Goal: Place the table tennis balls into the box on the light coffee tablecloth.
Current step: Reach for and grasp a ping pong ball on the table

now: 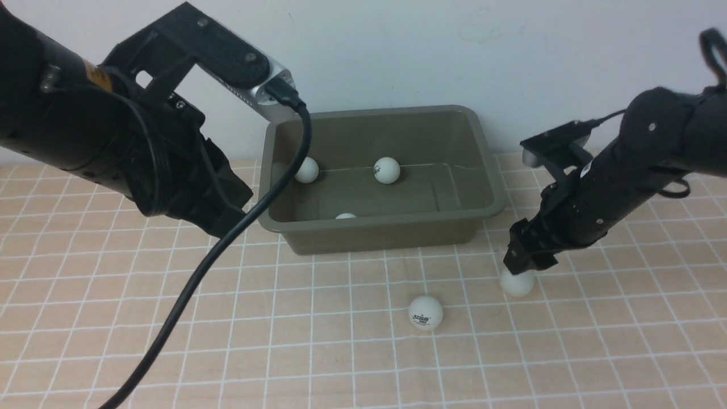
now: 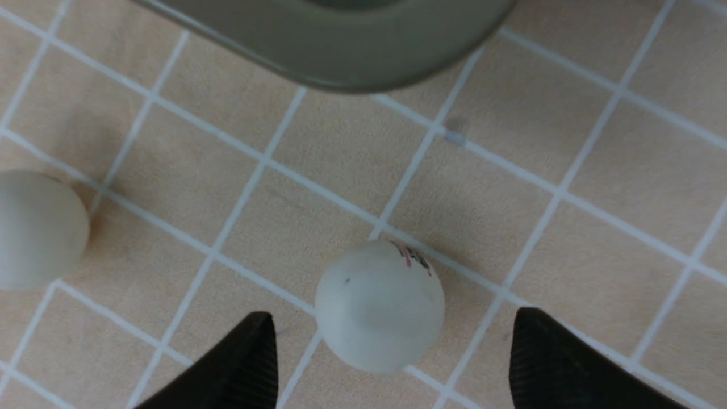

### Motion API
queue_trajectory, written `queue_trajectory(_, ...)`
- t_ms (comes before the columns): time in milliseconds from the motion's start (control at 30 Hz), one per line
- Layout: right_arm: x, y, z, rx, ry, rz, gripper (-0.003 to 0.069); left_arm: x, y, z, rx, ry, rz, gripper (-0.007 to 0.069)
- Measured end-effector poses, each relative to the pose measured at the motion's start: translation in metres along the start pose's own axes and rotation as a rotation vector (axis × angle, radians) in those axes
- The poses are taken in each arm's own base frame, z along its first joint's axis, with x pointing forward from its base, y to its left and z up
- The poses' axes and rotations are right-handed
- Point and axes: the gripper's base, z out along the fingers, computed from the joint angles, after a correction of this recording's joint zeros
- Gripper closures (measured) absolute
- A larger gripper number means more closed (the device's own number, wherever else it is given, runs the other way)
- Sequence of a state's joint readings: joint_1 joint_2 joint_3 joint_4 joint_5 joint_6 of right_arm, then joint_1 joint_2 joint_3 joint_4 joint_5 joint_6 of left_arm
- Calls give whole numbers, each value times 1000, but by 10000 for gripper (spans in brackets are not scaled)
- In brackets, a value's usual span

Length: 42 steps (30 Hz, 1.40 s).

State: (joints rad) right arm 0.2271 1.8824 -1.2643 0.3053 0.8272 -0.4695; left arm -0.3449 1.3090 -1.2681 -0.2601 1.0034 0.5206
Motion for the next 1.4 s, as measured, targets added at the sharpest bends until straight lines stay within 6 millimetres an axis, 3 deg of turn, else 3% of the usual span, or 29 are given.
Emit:
queue_trajectory(233,3,-1,25,-48,34,26,192,0,4,0,-41,5,9,690)
queue_trajectory(567,3,-3,34,-40,26,11,305,0,4,0,-46,1,5,690)
queue_trajectory(667,-3,-5,28,-14,11,-23,305,0,4,0,-46,1,5,690)
queue_trajectory(767,-13,-5,9,1,0,-53,305,0,4,0,-46,1,4,690)
queue_trajectory(900,-38,-1,-37,-12,-33,-66,305,0,4,0,-45,4,4,690)
queue_trajectory(1100,-70,6,-63,-67,-246,-54,305,1,4,0,-42,10,4,690)
queue_trajectory(1267,-86,9,-64,-118,-355,-62,305,1,4,0,-41,12,4,690)
queue_trajectory(1400,-92,5,-35,-152,-345,-99,305,2,3,0,-36,22,4,690)
